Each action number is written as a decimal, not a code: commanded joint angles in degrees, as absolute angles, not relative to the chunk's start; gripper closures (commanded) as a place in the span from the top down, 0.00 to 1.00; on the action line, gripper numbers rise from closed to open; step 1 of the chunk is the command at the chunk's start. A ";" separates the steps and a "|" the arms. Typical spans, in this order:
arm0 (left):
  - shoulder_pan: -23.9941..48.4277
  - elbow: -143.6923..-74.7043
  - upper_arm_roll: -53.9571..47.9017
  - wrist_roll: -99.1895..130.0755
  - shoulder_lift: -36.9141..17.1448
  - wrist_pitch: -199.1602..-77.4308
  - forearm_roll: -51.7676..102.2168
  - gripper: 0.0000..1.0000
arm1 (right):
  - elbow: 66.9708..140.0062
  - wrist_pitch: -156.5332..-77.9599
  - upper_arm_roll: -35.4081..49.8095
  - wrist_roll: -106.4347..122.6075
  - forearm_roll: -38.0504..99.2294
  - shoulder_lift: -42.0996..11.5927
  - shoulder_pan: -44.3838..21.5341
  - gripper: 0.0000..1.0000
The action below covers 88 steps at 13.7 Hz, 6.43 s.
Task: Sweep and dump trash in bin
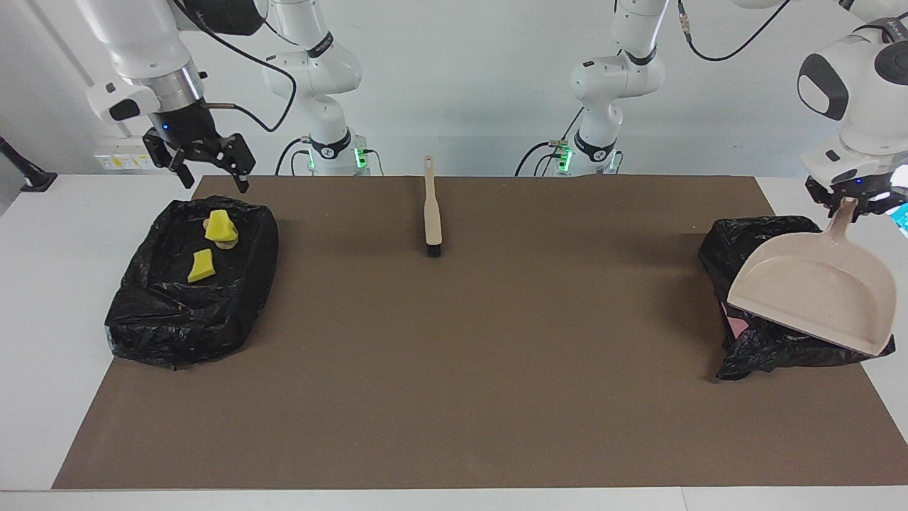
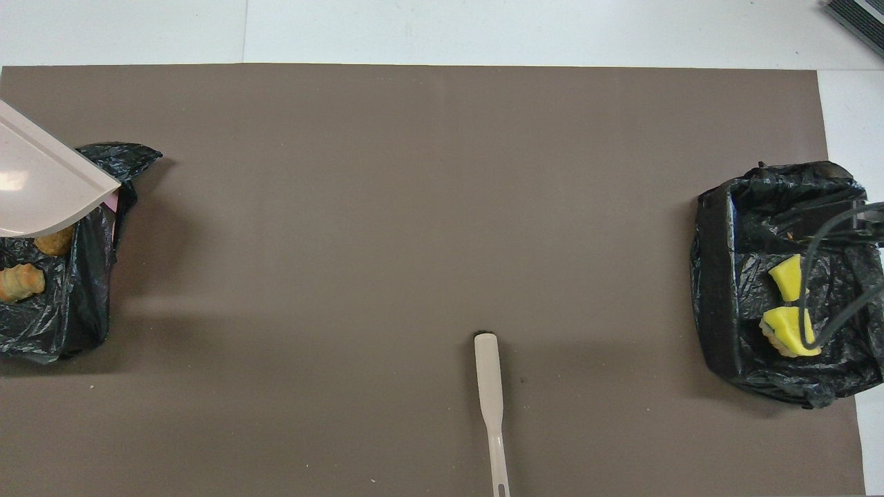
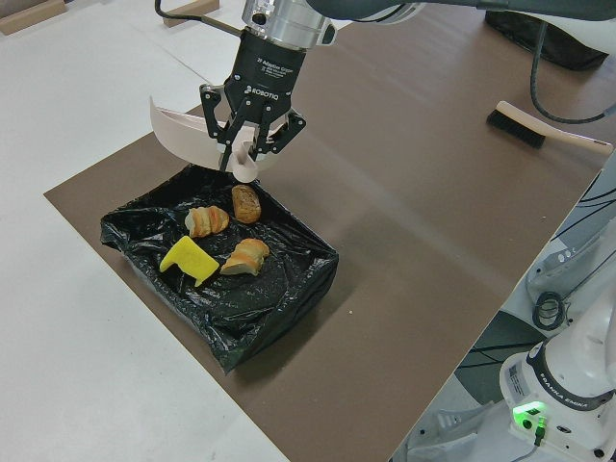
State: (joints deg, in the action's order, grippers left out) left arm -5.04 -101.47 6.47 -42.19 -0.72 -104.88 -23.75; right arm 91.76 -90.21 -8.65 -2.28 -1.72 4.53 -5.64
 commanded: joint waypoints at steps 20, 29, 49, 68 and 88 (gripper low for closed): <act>40.16 -104.68 7.12 30.58 -1.92 -115.73 4.57 0.00 | 93.87 -88.59 -8.70 2.64 -2.37 8.35 -5.89 1.00; 47.64 -102.92 6.59 35.85 -15.73 -129.54 4.92 0.00 | 93.87 -90.17 -8.88 3.16 -2.11 7.91 -5.63 1.00; 44.13 -102.75 6.42 38.50 -19.43 -134.92 6.33 1.00 | 93.96 -90.09 -9.05 3.25 -2.02 7.91 -5.54 1.00; 18.56 -95.37 6.24 8.56 -16.52 -120.79 6.94 1.00 | 94.04 -89.39 -9.05 2.64 -1.50 8.09 -5.54 1.00; 7.91 -95.97 6.68 -9.05 4.04 -93.36 2.74 1.00 | 95.10 -89.12 -8.88 1.05 -0.53 8.70 -5.63 1.00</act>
